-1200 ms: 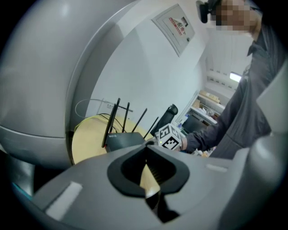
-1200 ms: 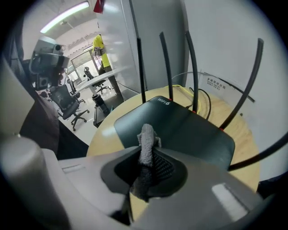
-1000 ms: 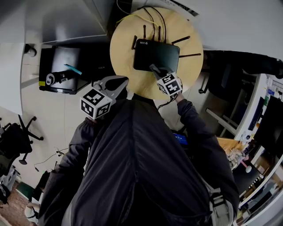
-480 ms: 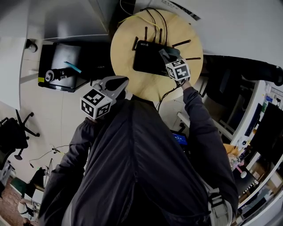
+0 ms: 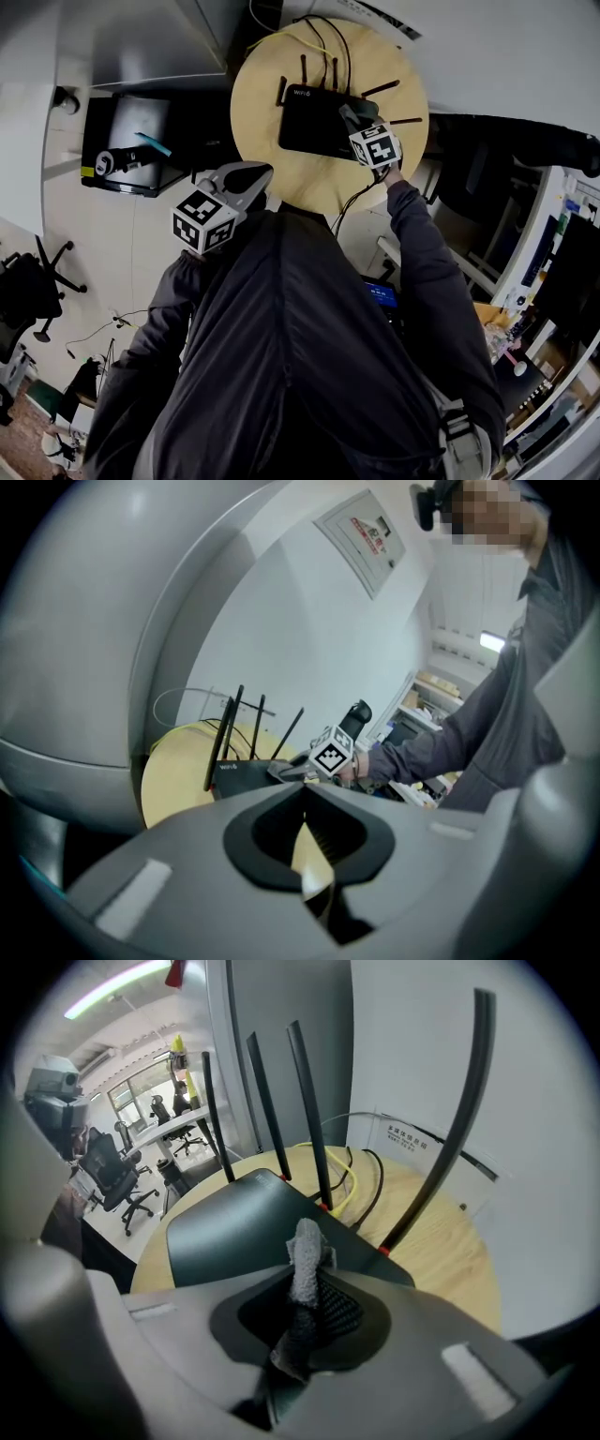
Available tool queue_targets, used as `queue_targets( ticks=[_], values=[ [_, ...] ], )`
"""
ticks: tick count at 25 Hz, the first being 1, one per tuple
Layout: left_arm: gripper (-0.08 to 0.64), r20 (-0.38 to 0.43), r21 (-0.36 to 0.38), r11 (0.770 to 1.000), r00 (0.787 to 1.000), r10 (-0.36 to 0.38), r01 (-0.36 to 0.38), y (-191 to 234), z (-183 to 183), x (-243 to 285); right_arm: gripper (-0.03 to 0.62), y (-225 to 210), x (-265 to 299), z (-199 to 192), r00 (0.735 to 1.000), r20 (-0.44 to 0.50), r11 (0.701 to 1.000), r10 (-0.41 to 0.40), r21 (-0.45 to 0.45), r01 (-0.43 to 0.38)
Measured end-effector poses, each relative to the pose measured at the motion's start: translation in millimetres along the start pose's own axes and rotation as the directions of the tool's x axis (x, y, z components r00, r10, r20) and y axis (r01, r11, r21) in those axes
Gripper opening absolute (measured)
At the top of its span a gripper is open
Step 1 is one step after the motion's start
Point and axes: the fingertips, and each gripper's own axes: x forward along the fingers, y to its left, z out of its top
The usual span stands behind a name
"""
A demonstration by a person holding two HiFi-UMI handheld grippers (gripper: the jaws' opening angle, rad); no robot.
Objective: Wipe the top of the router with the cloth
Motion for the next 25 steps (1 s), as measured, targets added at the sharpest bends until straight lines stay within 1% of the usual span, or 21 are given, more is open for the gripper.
queue_targets(
  ticks=[9, 15, 21, 23, 25],
  values=[
    [0.0, -0.025, 0.035, 0.998, 0.998, -0.054, 0.055, -7.3, -1.6, 7.2, 0.032, 47.8, -15.5, -36.0, 1.0, 0.005, 0.999, 0.028, 0.016, -0.028],
    [0.0, -0.042, 0.055, 0.995, 0.995, -0.086, 0.088, -12.1, -4.4, 8.2, 0.032, 67.1, -23.7, -54.4, 0.999, 0.003, 0.998, 0.032, 0.047, -0.032],
    [0.0, -0.051, 0.063, 0.993, 0.994, -0.101, 0.105, -12.9, -7.5, 7.4, 0.032, 72.8, -25.1, -59.6, 1.0, -0.001, 0.998, 0.025, 0.061, -0.025],
    [0.0, -0.049, 0.063, 0.993, 0.994, -0.101, 0.104, -13.8, -7.4, 7.2, 0.032, 73.2, -26.0, -59.1, 0.999, -0.012, 0.997, 0.043, 0.061, -0.042],
    [0.0, -0.044, 0.061, 0.993, 0.994, -0.097, 0.099, -13.5, -5.8, 7.6, 0.032, 68.7, -28.7, -54.1, 0.998, 0.0, 0.996, 0.061, 0.069, -0.061]
  ],
)
